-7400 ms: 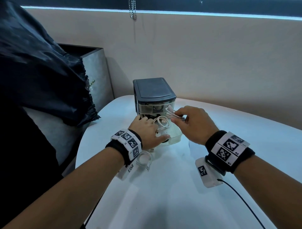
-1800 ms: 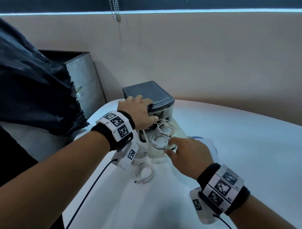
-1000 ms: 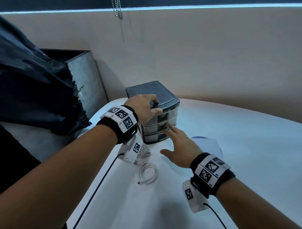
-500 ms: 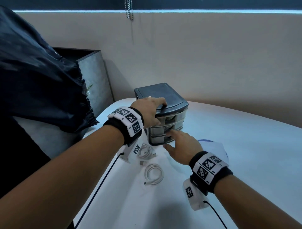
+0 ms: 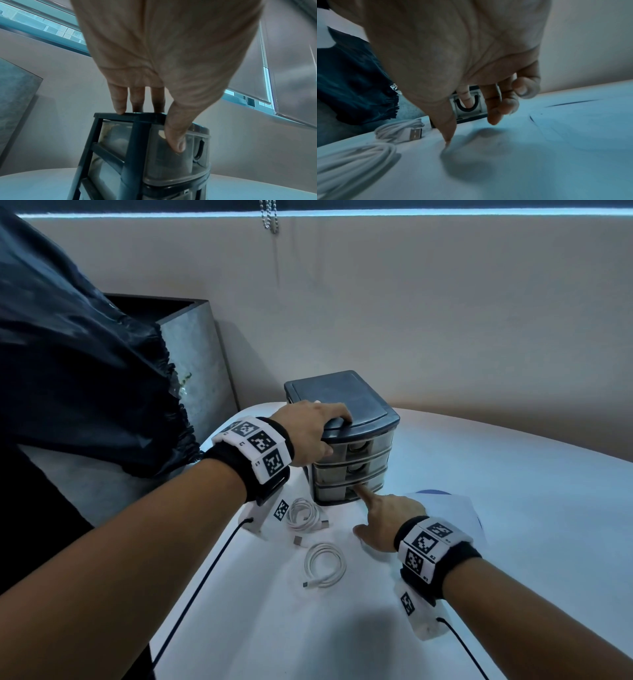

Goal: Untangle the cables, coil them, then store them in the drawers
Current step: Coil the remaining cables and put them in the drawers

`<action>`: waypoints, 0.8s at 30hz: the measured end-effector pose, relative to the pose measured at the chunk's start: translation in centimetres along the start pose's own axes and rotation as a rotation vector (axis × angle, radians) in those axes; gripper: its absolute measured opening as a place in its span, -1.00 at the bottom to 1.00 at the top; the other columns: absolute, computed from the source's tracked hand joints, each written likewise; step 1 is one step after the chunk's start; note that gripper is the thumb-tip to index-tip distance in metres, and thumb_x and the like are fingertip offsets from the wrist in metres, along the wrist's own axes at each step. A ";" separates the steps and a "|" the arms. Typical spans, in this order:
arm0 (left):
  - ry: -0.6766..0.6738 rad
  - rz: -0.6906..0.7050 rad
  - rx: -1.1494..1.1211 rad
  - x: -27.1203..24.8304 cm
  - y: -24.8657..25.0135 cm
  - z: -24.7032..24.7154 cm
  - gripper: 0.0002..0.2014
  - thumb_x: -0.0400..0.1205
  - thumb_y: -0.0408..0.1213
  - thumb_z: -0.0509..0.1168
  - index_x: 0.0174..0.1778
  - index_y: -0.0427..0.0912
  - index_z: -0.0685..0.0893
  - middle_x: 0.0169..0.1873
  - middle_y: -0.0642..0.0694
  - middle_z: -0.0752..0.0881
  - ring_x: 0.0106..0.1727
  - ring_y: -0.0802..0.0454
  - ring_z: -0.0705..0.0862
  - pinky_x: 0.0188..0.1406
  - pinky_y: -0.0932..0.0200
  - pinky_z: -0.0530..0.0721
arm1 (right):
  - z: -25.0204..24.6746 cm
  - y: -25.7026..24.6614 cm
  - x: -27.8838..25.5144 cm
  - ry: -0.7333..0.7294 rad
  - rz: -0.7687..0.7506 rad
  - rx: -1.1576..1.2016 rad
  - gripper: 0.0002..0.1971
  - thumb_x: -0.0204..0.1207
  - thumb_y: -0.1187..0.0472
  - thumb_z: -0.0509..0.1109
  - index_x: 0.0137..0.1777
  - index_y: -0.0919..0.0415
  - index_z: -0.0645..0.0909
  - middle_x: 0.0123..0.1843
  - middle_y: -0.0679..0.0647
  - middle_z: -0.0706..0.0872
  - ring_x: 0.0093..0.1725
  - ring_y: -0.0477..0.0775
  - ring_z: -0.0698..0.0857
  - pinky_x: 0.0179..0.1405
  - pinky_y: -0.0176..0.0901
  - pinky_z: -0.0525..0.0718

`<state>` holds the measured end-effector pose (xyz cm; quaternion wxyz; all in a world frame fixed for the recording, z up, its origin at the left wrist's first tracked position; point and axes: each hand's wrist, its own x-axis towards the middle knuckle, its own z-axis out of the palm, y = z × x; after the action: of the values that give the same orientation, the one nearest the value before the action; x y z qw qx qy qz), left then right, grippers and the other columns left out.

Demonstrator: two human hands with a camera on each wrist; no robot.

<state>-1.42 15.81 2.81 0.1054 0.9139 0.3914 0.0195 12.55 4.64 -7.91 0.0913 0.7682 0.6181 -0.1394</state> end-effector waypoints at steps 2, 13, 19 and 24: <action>-0.002 0.004 -0.004 -0.2 0.0 -0.1 -0.51 0.59 -0.18 0.42 0.41 0.22 0.47 0.17 0.00 0.65 0.12 -0.06 0.60 0.14 0.06 0.55 | -0.3 0.0 -0.1 0.025 -0.026 -0.008 -0.40 0.63 -0.09 0.25 0.61 -0.13 0.11 0.03 0.07 0.71 -0.01 0.17 0.69 -0.19 -0.10 0.54; 0.081 0.019 -0.062 -2.8 1.5 1.3 -0.60 0.60 -0.09 0.40 0.36 0.18 0.52 0.13 -0.03 0.66 0.05 -0.06 0.61 0.05 0.09 0.54 | 1.1 1.0 -7.5 0.087 -0.108 0.037 -0.56 0.65 -0.14 0.23 0.46 -0.04 0.34 0.17 0.10 0.73 0.12 0.20 0.72 -0.10 -0.09 0.55; 0.036 0.012 -0.097 -3.9 1.9 0.9 -0.54 0.59 -0.16 0.44 0.40 0.18 0.52 0.29 -0.03 0.64 0.23 -0.11 0.60 0.25 0.02 0.54 | 1.2 -0.7 -9.9 0.214 -0.140 0.020 -0.63 0.66 -0.10 0.21 0.40 -0.02 0.49 0.18 0.02 0.72 0.16 0.16 0.70 -0.09 -0.10 0.51; 0.041 0.002 -0.077 -4.0 2.4 0.8 -0.55 0.60 -0.20 0.41 0.40 0.15 0.51 0.21 -0.08 0.65 0.13 -0.11 0.60 0.17 0.04 0.56 | 2.7 -4.2 -9.9 0.086 -0.321 0.009 -0.72 0.63 0.03 0.27 0.31 0.02 0.51 0.16 0.11 0.74 0.16 0.25 0.69 -0.01 -0.06 0.56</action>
<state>-2.40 11.17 2.71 0.1324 0.9091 0.3913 0.0534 6.27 -4.46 -7.04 0.0377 0.6652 0.7357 -0.1218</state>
